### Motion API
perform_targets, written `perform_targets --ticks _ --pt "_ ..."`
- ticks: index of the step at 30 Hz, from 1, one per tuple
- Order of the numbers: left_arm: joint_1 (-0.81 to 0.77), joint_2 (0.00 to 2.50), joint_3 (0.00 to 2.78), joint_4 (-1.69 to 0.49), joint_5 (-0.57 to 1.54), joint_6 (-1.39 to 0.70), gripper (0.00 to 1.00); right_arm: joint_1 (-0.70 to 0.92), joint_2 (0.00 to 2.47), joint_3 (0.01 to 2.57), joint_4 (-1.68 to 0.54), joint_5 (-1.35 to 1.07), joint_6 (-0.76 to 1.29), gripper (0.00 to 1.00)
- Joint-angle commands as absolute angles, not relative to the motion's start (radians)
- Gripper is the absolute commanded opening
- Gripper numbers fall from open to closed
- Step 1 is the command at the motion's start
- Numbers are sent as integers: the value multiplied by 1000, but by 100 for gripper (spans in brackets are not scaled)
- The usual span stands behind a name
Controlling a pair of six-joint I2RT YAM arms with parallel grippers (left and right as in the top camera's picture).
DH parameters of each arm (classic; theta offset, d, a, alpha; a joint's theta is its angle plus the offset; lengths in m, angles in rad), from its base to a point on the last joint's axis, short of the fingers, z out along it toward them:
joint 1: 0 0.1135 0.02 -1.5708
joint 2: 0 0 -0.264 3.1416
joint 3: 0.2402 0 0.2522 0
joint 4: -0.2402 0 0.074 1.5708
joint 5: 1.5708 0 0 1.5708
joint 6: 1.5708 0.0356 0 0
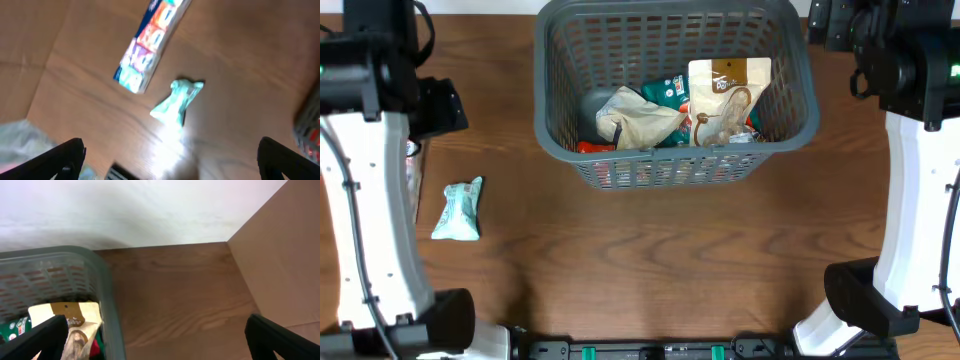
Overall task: Pack container
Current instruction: 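Withdraw the left gripper left toward the mint-green snack pack, then lower the left gripper and close on the mint-green snack pack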
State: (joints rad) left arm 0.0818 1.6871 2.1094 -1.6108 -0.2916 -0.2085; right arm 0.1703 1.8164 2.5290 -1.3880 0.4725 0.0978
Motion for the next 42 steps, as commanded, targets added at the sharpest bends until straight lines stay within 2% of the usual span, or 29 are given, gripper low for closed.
perform_targets --ticks 1,12,19,27,31,36,42 --pt "85 1700 2063 -1681 -301 -239 99 165 1799 2539 -1389 490 92 99" --pt "85 1673 1847 -1645 -300 -229 99 165 1799 2539 -1389 490 92 99" --pt "85 1520 1612 -1443 -191 -192 98 165 1799 2539 -1389 490 93 99" --pt "85 1374 1254 -1244 -184 -130 98 165 1799 2539 -1389 490 92 99" --pt "99 1361 1131 -1116 -71 -78 98 165 1799 2539 -1389 490 92 99" --pt "160 1361 1045 -994 -55 -35 98 165 1799 2539 -1389 490 93 99" --pt "312 1362 1026 -939 -54 60 98 165 1799 2539 -1389 490 93 99"
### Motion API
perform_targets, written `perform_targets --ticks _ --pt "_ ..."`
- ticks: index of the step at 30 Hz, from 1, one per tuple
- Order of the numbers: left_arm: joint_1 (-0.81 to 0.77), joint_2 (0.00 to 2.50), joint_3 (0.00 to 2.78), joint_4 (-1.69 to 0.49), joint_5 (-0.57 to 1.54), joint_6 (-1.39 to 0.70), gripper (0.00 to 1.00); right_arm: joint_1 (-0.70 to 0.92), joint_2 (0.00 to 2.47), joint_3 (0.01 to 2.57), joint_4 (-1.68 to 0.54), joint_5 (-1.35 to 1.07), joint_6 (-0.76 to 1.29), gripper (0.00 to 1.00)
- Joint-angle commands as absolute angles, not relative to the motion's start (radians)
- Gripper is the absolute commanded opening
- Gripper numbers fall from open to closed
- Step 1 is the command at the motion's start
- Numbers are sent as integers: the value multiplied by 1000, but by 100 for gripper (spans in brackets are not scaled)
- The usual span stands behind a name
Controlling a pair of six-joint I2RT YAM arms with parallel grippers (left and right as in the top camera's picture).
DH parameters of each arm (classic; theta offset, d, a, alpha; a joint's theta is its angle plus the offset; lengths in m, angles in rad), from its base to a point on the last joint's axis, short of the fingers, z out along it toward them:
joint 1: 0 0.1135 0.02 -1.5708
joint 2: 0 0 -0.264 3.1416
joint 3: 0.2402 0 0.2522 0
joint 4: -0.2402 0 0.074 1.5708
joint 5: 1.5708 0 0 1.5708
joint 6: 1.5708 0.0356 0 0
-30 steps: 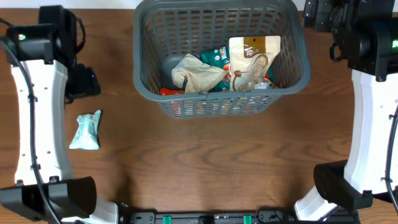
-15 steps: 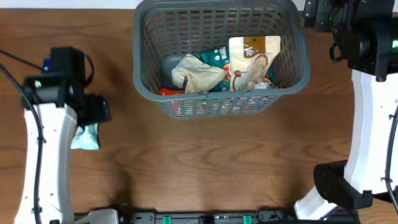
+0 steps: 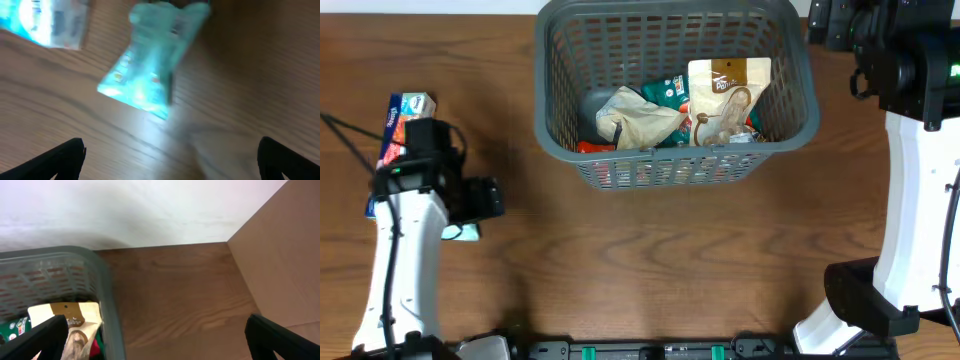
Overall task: Pack container
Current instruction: 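Lower the left gripper and close on the mint-green snack pack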
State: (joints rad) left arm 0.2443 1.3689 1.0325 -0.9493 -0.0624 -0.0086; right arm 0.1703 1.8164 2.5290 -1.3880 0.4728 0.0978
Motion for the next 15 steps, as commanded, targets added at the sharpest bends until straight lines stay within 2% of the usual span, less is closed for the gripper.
perform_targets --ticks 1,6,15 --pt "345 1364 1026 -930 -41 69 98 165 1799 2539 -1389 490 92 99" --pt "469 1380 1023 -872 147 130 98 165 1799 2539 -1389 490 92 99" --pt "500 1527 1023 -823 150 182 99 165 1799 2539 -1389 490 93 99"
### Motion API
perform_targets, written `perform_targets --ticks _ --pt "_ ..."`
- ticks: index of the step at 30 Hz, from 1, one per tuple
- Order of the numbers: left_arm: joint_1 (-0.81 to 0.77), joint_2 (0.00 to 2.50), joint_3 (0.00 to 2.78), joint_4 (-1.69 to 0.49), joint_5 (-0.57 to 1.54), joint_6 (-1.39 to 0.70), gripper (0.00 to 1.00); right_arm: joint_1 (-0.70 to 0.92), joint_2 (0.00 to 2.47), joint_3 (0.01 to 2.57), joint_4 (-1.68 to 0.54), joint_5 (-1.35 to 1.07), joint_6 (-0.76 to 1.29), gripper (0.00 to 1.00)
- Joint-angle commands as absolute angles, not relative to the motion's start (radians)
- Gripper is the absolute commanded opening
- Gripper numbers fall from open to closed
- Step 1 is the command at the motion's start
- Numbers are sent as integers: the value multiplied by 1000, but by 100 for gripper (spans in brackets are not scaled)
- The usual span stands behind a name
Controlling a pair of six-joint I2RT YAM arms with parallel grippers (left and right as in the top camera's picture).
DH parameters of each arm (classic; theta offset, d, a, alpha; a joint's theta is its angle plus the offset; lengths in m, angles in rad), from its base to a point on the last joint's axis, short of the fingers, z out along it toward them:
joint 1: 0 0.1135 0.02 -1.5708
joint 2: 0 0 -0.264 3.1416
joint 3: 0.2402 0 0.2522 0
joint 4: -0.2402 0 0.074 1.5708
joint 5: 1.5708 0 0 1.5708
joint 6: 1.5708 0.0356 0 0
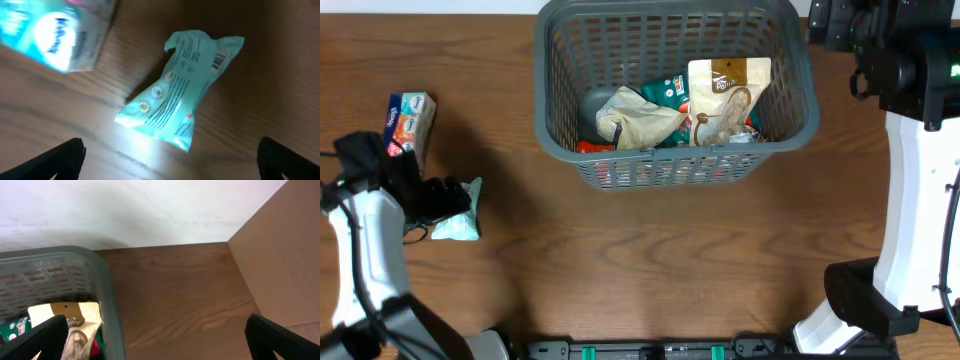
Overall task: Pack container
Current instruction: 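Lower the left gripper and close on the mint-green snack pack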
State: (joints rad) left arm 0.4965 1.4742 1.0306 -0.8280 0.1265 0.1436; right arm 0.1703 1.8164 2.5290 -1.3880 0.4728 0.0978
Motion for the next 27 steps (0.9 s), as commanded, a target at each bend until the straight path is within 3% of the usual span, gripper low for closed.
perform_targets --ticks 1,15,27 --pt "499 1549 1023 -819 150 188 99 165 1799 2539 -1389 490 92 99" --pt "491 1699 1023 -664 163 238 99 165 1799 2539 -1389 490 92 99" --pt "376 1823 1023 -625 199 307 99 165 1799 2539 -1389 490 92 99"
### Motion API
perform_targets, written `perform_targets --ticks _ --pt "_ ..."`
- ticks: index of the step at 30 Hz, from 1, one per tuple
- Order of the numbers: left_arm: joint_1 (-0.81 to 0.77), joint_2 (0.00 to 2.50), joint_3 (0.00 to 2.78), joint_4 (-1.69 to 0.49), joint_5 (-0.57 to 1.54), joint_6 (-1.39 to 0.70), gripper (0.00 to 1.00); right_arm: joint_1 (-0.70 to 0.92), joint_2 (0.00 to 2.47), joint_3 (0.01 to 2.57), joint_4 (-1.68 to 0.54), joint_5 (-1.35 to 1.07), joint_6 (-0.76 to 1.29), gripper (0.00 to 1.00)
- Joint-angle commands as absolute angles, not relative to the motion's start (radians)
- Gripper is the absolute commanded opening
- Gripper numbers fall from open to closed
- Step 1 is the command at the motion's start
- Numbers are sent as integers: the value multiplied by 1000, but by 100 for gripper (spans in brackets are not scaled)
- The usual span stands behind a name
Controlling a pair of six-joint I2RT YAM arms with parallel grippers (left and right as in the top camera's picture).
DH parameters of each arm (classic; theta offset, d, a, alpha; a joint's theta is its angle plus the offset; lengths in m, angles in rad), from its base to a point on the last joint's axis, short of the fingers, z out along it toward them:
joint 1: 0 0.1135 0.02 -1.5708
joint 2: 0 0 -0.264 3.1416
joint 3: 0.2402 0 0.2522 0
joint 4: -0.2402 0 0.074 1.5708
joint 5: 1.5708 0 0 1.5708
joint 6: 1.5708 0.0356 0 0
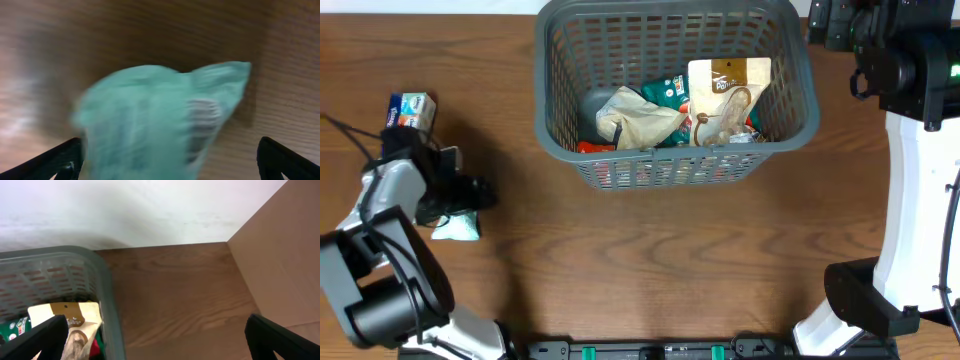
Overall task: Pack container
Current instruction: 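Lower the left gripper and close on the mint-green snack pack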
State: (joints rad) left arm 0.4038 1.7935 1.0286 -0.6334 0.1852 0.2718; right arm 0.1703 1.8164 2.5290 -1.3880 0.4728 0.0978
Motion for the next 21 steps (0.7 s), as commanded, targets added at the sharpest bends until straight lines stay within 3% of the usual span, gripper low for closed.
perform_targets --ticks 1,3,4,5,6,7,11,21 --pt "368 1830 1023 -622 199 306 99 165 1799 2539 -1389 490 92 99" --pt "353 1845 1023 -616 199 307 98 165 1799 2539 -1389 490 92 99" --pt "348 1851 1023 -614 199 307 92 165 1799 2539 -1389 490 92 99" --pt "346 1855 1023 -612 199 307 75 165 1799 2539 -1389 490 92 99" --pt "345 1858 1023 -612 199 306 43 165 1799 2539 -1389 490 92 99" --pt "345 1859 1023 -611 199 305 29 165 1799 2539 -1389 490 92 99" --pt "345 1859 1023 -612 194 298 8 165 1799 2539 -1389 490 92 99" --pt "345 1808 1087 -696 194 242 6 165 1799 2539 -1389 490 92 99"
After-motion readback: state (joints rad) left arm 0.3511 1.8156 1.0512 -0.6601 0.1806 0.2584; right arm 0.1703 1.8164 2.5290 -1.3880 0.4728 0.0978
